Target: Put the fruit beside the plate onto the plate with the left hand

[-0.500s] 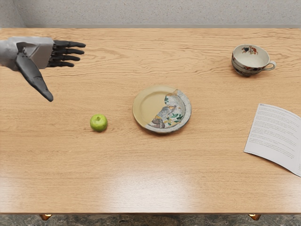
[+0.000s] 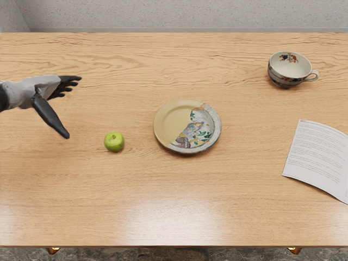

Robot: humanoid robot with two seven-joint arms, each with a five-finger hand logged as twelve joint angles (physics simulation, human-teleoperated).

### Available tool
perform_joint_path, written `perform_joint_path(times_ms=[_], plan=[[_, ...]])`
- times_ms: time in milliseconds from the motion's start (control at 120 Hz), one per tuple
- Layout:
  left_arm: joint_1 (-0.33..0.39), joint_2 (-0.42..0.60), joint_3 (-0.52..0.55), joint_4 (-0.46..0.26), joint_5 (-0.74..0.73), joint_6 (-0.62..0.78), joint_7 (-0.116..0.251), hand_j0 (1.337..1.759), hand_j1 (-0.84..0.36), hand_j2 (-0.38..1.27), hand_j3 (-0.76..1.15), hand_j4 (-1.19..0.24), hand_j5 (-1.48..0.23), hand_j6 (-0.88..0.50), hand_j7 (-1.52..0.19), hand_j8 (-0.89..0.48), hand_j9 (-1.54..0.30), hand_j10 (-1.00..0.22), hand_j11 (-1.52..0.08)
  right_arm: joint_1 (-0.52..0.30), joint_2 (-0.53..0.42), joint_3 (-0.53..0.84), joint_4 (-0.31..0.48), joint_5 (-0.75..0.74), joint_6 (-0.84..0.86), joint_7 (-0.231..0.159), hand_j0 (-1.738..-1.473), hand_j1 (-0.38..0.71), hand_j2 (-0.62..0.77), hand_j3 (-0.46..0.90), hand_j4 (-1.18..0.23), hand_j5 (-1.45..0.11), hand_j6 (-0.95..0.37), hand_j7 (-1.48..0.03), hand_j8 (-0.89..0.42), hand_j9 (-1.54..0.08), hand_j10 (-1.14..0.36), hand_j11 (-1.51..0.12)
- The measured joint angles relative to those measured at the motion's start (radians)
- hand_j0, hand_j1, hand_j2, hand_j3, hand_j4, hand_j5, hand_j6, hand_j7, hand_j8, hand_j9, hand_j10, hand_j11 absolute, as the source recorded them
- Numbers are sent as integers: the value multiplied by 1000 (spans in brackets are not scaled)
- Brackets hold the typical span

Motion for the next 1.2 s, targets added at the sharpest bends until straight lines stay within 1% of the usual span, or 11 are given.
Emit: perform_joint_path(times_ms=[58, 117, 175, 217, 300, 417, 525, 633, 742, 925, 1200], plan=[[-35, -32, 63, -55, 22, 151, 6, 1658, 343, 2, 0, -10, -9, -11, -8, -11, -8, -10, -8, 0, 0, 0, 0, 0, 0, 0, -1658, -349, 0, 0, 0, 0, 0, 0, 0, 0, 0, 0], [-40, -48, 116, -110, 35, 286, 9, 1658, 342, 3, 0, -11, -10, -12, -10, -12, -10, -11, -10, 0, 0, 0, 0, 0, 0, 0, -1658, -349, 0, 0, 0, 0, 0, 0, 0, 0, 0, 0], [-50, -87, 167, -144, 42, 390, 11, 1658, 338, 4, 0, -14, -14, -16, -14, -16, -14, -14, -14, 0, 0, 0, 0, 0, 0, 0, -1658, -349, 0, 0, 0, 0, 0, 0, 0, 0, 0, 0], [-55, -100, 196, -159, 44, 438, 12, 1658, 333, 5, 0, -18, -20, -20, -20, -19, -20, -18, -19, 0, 0, 0, 0, 0, 0, 0, -1658, -349, 0, 0, 0, 0, 0, 0, 0, 0, 0, 0], [-70, -173, 252, -175, 45, 495, 13, 1658, 318, 7, 0, -30, -35, -31, -35, -31, -35, -30, -35, 0, 0, 0, 0, 0, 0, 0, -1658, -349, 0, 0, 0, 0, 0, 0, 0, 0, 0, 0], [-97, -252, 351, -171, 35, 577, 12, 1658, 289, 12, 0, -53, -67, -54, -67, -54, -66, -53, -66, 0, 0, 0, 0, 0, 0, 0, -1658, -349, 0, 0, 0, 0, 0, 0, 0, 0, 0, 0], [-103, -316, 420, -119, 15, 613, 7, 1658, 264, 16, 0, -73, -93, -74, -93, -74, -93, -73, -93, 0, 0, 0, 0, 0, 0, 0, -1658, -349, 0, 0, 0, 0, 0, 0, 0, 0, 0, 0], [-105, -354, 454, -71, 9, 626, 3, 1658, 233, 21, 0, -98, -127, -99, -127, -99, -127, -99, -127, 0, 0, 0, 0, 0, 0, 0, -1658, -349, 0, 0, 0, 0, 0, 0, 0, 0, 0, 0], [-139, -402, 483, -38, 9, 631, 3, 1658, 172, 31, 0, -149, -193, -150, -193, -150, -193, -149, -193, 0, 0, 0, 0, 0, 0, 0, -1658, -349, 0, 0, 0, 0, 0, 0, 0, 0, 0, 0], [-147, -423, 514, -8, 7, 633, 5, 1658, 44, 53, 0, -256, -332, -257, -332, -257, -332, -256, -332, 0, 0, 0, 0, 0, 0, 0, -1658, -349, 0, 0, 0, 0, 0, 0, 0, 0, 0, 0], [-167, -423, 535, -3, 14, 633, 11, 1658, -95, 97, 0, -383, -501, -383, -501, -383, -501, -383, -501, 0, 0, 0, 0, 0, 0, 0, -1658, -349, 0, 0, 0, 0, 0, 0, 0, 0, 0, 0]])
